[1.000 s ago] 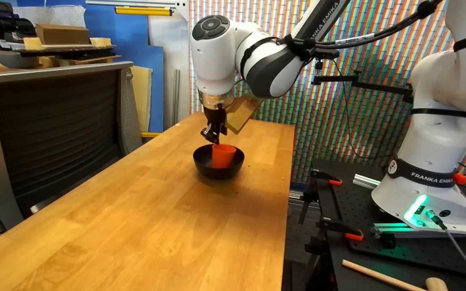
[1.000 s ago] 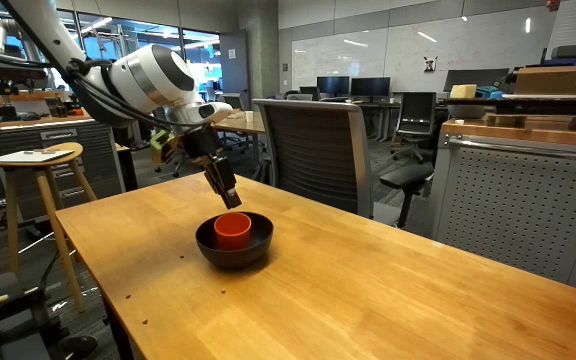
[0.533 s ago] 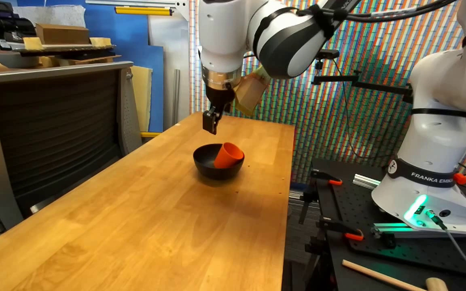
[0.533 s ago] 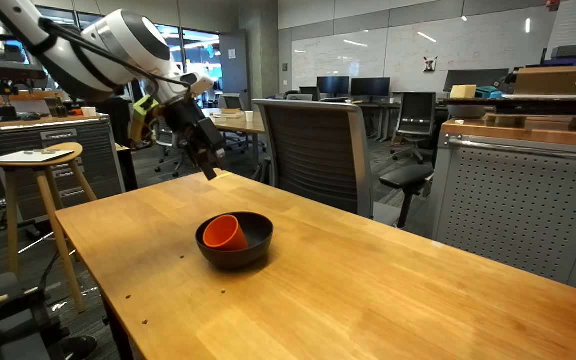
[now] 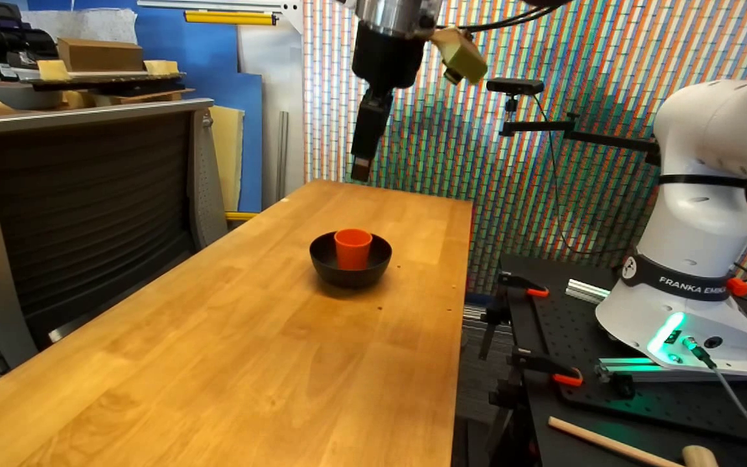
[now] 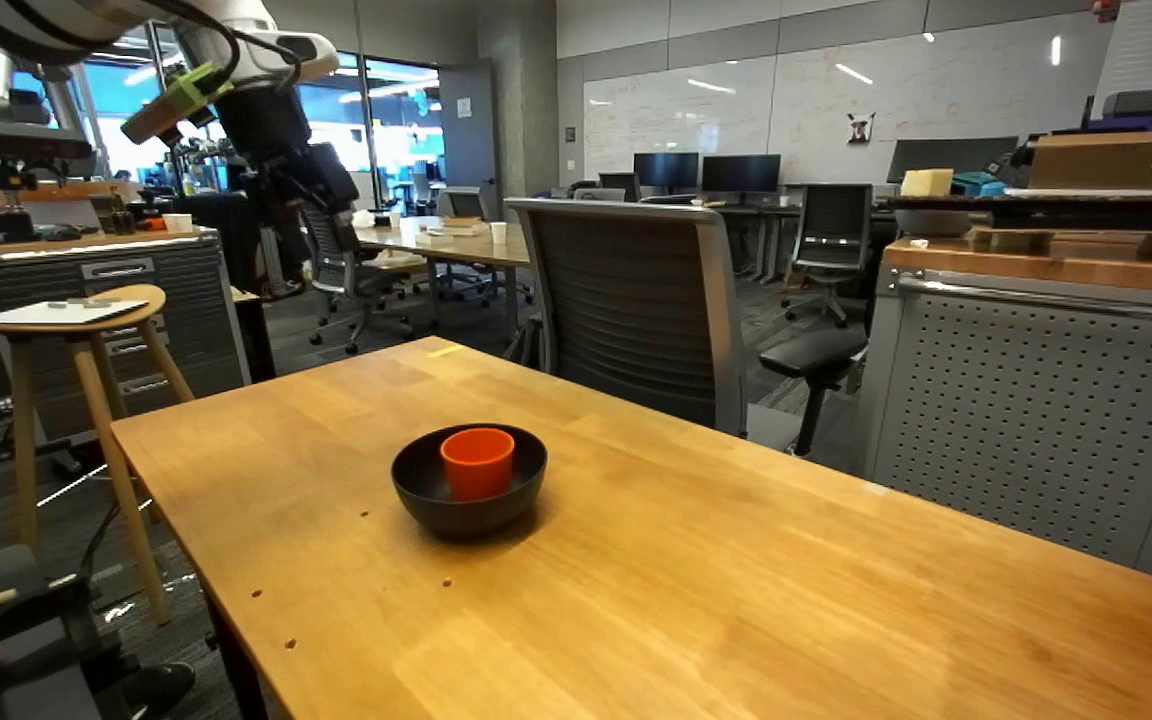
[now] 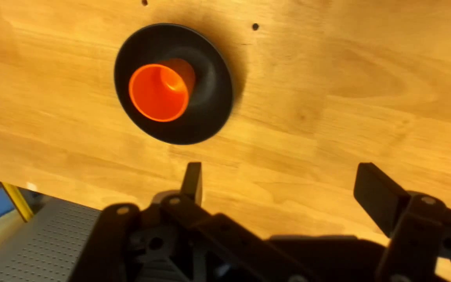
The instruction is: Put the cup in the bowl
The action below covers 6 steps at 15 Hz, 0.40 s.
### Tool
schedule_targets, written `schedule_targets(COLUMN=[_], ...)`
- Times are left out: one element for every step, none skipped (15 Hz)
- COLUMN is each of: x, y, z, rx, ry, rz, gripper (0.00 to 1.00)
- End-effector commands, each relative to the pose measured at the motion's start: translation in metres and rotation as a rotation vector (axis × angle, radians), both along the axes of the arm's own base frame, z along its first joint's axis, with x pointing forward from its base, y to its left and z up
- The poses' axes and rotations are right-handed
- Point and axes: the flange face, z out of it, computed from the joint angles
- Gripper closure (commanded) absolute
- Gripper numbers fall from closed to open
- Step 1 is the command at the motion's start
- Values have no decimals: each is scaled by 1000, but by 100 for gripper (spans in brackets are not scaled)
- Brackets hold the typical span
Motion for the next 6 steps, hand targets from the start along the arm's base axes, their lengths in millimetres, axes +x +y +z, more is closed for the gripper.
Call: schedule_targets(x=[-30, -35, -18, -23, -27, -30], y=[-3, -4, 3, 1, 0, 0], z=[50, 60, 39, 49, 55, 58], rx=[141, 158, 112, 132, 140, 143], ry=[19, 34, 23, 28, 28, 25], rz=[157, 176, 114, 137, 150, 156], gripper=[0, 0, 0, 0, 0, 0])
